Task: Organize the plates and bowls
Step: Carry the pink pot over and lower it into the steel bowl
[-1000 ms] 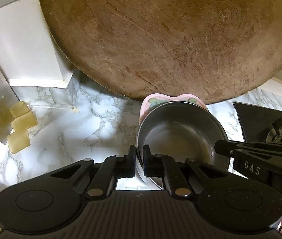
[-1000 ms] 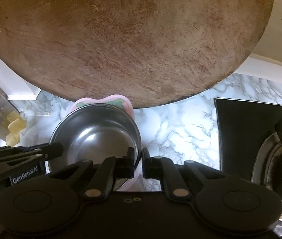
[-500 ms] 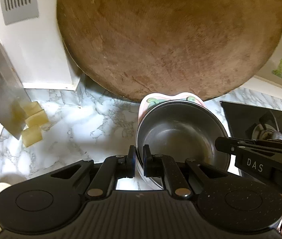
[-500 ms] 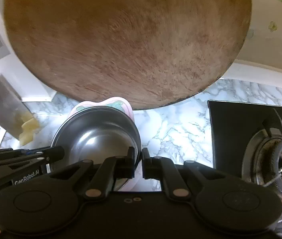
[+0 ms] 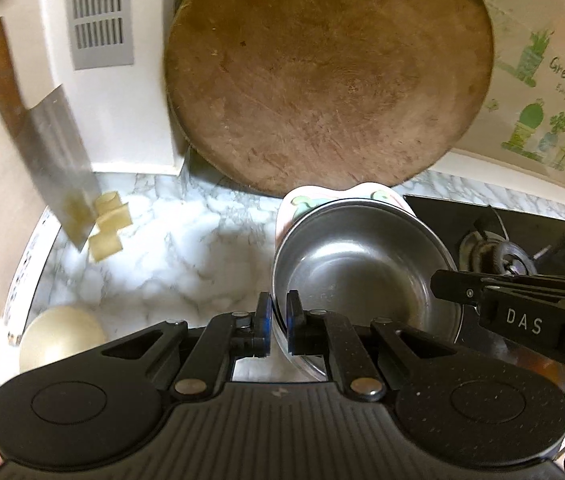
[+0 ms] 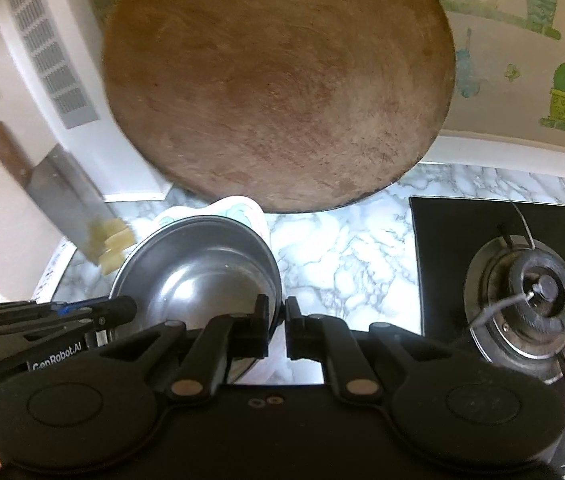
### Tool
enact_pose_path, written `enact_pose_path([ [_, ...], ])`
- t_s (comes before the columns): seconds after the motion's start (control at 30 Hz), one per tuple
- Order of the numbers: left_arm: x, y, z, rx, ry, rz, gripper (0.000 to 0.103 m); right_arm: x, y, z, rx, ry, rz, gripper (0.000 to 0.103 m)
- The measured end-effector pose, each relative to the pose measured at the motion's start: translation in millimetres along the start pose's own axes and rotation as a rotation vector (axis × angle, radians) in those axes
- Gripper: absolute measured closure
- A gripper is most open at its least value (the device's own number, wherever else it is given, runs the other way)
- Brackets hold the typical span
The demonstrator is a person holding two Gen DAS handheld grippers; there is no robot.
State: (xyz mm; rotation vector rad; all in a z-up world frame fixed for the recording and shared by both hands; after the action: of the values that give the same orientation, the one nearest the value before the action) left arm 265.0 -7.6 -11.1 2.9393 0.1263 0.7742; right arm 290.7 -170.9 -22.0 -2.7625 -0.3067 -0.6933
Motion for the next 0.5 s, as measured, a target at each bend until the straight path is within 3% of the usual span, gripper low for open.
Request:
enact_pose_path([
  [0.27, -52.2, -10.3, -32.2, 0.004, 0.013, -0.003, 0.097, -44.6, -19.1, -28.0, 0.006, 0.004, -0.014, 0.095],
  [0.5, -89.9, -21.5, -36.7, -0.001, -0.001, -0.01, 0.097, -80.7, -29.3, -30.3, 0.021, -0.018, -0.005, 0.095],
])
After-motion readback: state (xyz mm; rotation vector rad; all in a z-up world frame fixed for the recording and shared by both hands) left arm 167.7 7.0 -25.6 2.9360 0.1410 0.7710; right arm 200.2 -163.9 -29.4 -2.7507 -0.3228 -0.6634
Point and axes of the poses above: each gripper's, at about its wrist camera, not at the fingertips, and z roughly the way its jaws point, y to its right, x to its top, the point moved 1 cm from there along z, roughly the way its jaws point, and after that the axes turned 11 degrees about -y, right-handed, at the moved point
